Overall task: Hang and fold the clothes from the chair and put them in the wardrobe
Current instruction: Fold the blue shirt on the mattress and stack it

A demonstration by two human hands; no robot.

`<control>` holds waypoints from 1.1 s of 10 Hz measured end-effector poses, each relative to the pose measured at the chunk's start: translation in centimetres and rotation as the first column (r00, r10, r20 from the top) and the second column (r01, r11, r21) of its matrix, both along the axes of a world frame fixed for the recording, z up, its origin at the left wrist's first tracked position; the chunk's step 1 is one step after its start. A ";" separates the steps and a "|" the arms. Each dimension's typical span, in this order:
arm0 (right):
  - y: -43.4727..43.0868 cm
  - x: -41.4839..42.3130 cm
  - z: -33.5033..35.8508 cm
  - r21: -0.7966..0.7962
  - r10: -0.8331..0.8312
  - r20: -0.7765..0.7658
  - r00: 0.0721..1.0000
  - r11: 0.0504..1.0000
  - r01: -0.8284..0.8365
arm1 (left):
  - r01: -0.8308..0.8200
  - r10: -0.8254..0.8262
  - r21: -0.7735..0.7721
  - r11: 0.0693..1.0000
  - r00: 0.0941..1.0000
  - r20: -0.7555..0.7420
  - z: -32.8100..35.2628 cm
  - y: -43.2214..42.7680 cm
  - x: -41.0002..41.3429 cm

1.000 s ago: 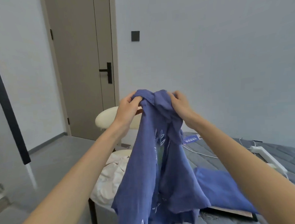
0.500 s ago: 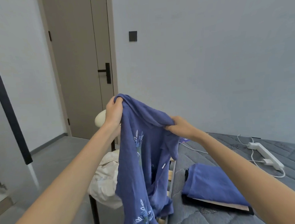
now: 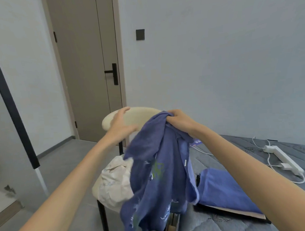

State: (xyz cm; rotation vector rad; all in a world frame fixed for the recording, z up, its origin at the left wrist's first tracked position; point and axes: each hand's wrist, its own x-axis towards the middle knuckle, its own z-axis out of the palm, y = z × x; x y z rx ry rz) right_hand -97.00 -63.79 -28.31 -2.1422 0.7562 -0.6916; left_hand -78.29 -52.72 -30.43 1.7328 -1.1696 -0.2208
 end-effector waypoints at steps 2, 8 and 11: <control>0.8 1.3 0.4 0.017 -0.004 -0.046 0.999 1.000 0.005 | 0.229 -0.263 0.159 0.960 0.934 0.244 -1.3 -0.4 -4.6; -1.4 -1.5 -10.5 -0.044 -0.188 -0.113 0.976 0.982 0.184 | -0.032 -0.005 -0.084 0.996 0.915 -0.403 1.2 -1.7 -4.6; -1.5 -1.5 -6.9 0.057 -0.089 0.158 0.983 0.995 0.081 | -0.254 0.271 0.135 0.958 0.953 -0.134 -4.0 -1.2 2.3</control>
